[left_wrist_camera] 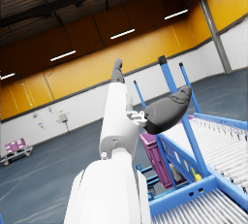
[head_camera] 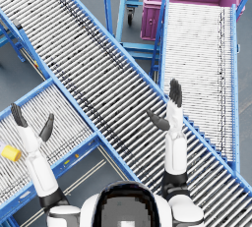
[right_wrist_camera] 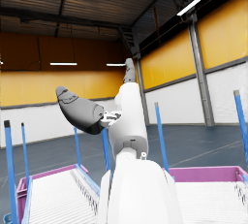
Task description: Pick up the oil and place it on the left assembly line, put the cola on the right, and keep Sprite still
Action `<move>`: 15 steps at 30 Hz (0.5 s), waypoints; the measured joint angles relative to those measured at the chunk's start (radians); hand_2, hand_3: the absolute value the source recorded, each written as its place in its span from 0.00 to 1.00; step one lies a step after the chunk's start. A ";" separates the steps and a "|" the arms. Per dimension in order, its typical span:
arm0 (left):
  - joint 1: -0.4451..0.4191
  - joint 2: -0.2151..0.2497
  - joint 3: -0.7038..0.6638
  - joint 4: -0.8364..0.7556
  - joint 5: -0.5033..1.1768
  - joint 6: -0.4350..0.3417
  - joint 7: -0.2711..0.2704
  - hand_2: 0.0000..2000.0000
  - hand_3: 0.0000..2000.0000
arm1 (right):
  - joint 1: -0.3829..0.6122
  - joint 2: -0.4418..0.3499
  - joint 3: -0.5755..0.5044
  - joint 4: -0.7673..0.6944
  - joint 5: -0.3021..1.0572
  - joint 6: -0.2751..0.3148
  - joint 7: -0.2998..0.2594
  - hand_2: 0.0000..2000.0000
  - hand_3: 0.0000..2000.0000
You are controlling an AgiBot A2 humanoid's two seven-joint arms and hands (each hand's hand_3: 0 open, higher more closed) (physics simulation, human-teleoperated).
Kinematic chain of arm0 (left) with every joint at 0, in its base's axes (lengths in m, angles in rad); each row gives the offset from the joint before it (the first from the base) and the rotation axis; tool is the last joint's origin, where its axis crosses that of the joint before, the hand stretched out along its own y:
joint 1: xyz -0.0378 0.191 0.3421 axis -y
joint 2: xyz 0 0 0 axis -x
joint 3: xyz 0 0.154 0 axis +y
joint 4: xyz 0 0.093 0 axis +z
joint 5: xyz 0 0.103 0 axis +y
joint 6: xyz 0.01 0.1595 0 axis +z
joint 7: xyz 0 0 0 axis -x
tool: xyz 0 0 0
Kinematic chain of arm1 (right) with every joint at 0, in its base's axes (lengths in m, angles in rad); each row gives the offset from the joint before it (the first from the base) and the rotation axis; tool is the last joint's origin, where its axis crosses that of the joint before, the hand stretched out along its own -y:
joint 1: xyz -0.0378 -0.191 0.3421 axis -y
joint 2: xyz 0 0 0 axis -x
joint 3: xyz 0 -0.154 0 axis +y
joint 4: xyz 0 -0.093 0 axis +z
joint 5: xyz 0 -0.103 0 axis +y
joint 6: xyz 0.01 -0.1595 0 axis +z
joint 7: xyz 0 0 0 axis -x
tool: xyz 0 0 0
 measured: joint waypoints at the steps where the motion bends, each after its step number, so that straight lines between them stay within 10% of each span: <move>1: 0.015 -0.014 0.037 0.003 0.000 0.000 0.000 0.00 0.00 | 0.004 0.001 -0.023 0.000 0.000 0.000 0.000 0.00 0.00; 15: 0.202 -0.042 0.353 0.051 -0.024 0.003 0.003 0.00 0.00 | 0.013 0.023 -0.184 -0.009 -0.012 0.003 -0.003 0.00 0.00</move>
